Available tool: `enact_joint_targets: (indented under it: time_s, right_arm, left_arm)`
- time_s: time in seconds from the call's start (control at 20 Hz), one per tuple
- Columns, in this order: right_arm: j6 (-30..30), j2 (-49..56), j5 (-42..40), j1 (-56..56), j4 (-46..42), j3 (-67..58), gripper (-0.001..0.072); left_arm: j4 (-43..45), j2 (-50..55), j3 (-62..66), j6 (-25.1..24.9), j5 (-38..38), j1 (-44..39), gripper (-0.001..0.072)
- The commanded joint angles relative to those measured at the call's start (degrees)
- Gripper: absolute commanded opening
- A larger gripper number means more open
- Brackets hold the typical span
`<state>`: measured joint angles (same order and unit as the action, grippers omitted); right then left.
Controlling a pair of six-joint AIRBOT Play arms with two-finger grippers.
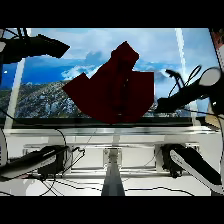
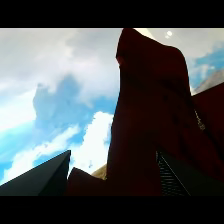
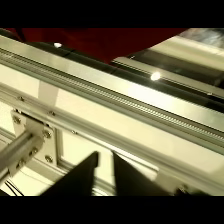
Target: Fold the clothes and pants, and hang the long-sleeved shirts on hangers.
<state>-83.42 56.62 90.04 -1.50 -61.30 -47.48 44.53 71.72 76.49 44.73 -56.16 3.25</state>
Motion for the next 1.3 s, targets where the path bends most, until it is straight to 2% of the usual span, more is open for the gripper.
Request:
enact_joint_targets:
  time_s: [0.0,0.05,0.15,0.2,0.45,0.55,0.75,0.8,0.85,0.9,0.95,1.05,1.1,1.25]
  right_arm:
    - [-3.7,-0.1,-20.9,0.0,8.7,14.5,0.0619]
    - [-6.2,0.6,-25.0,0.0,9.4,15.8,0.0619]
    - [-10.1,3.1,-27.2,0.0,8.9,16.7,0.0607]
    - [-10.5,4.8,-27.0,0.0,9.0,16.8,0.0551]
    - [-9.7,11.7,-28.9,0.0,10.9,16.9,0.0543]
    - [-9.5,13.5,-30.3,-0.2,11.2,16.9,0.0457]
    - [-7.4,16.2,-35.3,-5.4,13.6,16.8,0.0426]
    - [-7.3,16.5,-37.4,-7.9,14.4,16.8,0.0312]
    - [-7.3,16.5,-39.3,-10.5,15.1,16.8,0.0140]
    - [-7.4,16.3,-40.5,-12.3,15.7,16.5,0.0016]
    - [-7.2,16.1,-40.4,-13.2,15.5,15.6,0.0010]
    - [-6.8,14.0,-36.6,-12.7,10.0,12.3,0.0009]
    - [-7.1,12.0,-33.5,-12.2,4.0,10.3,0.0009]
    - [-12.9,2.0,-19.5,-8.4,-15.1,4.6,0.0009]
  left_arm:
    - [0.0,0.0,0.0,0.0,0.0,0.0,0.0592]
    - [0.0,0.0,0.0,0.0,0.0,0.0,0.0592]
    - [0.0,0.0,0.0,0.0,0.0,0.0,0.0592]
    - [0.0,0.0,0.0,0.0,0.0,0.0,0.0592]
    - [0.0,0.0,0.0,0.0,0.0,0.0,0.0592]
    - [0.0,0.0,0.0,0.0,0.2,0.0,0.0592]
    - [0.0,0.2,0.0,0.0,1.9,0.0,0.0592]
    - [0.0,0.5,0.0,0.0,2.1,0.0,0.0592]
    - [0.0,1.1,0.0,0.0,2.1,0.0,0.0592]
    - [0.0,1.8,0.0,0.0,2.1,0.0,0.0592]
    - [0.0,2.5,0.0,0.0,2.1,0.0,0.0592]
    - [0.0,3.5,0.0,0.0,2.4,0.2,0.0592]
    - [0.0,3.7,0.0,0.0,2.8,0.2,0.0592]
    - [0.1,3.8,0.0,0.0,3.4,0.2,0.0592]
